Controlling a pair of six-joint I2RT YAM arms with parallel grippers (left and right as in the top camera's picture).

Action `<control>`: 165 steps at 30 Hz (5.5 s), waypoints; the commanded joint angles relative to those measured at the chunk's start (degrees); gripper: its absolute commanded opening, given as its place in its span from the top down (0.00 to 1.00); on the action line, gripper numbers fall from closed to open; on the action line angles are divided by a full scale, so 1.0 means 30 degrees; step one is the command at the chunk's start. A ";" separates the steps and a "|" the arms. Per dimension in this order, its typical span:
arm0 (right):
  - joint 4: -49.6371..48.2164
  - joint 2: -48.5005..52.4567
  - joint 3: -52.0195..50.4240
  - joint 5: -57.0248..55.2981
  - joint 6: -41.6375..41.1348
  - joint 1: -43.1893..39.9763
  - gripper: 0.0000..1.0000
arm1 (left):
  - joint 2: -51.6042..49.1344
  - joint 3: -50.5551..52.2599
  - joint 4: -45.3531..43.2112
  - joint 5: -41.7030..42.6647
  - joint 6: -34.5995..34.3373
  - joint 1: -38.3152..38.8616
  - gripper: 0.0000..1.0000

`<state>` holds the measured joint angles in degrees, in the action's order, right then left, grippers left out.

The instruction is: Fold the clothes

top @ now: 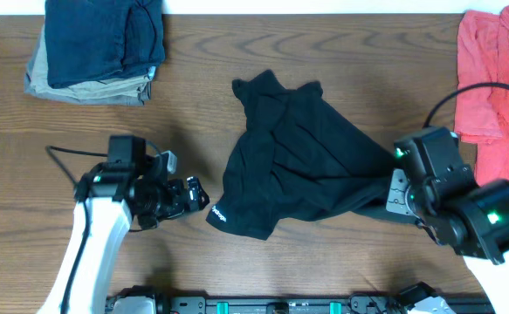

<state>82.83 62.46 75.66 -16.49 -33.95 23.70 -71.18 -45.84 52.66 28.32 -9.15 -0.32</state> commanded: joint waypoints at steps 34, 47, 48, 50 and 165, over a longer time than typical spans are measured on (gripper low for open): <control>-0.0736 0.1042 -0.0015 -0.0357 -0.0233 -0.0146 0.99 | -0.6462 -0.0044 -0.3818 -0.5595 -0.3009 0.6054 0.24; -0.0459 0.1042 -0.0015 -0.0357 -0.0240 -0.0146 0.99 | -0.7104 -0.0036 -0.4583 -0.5756 -0.3701 0.8007 0.29; -0.0393 0.1042 -0.0015 -0.0357 -0.0240 -0.0146 0.99 | -0.7366 -0.0036 -0.4677 -0.5748 -0.3708 0.8007 0.37; -0.0284 0.1042 -0.0015 -0.0357 -0.0240 -0.0146 0.99 | -0.7883 -0.0036 -0.4816 -0.5734 -0.3701 0.8014 0.46; 0.4830 1.1948 1.5824 0.2681 0.2798 -0.8058 0.01 | -0.7176 -2.3569 1.4710 -1.0018 -0.4779 0.5100 0.02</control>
<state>96.99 103.02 125.45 -8.56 -24.62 -1.13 -98.67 -120.49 92.33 -6.24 -24.01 14.39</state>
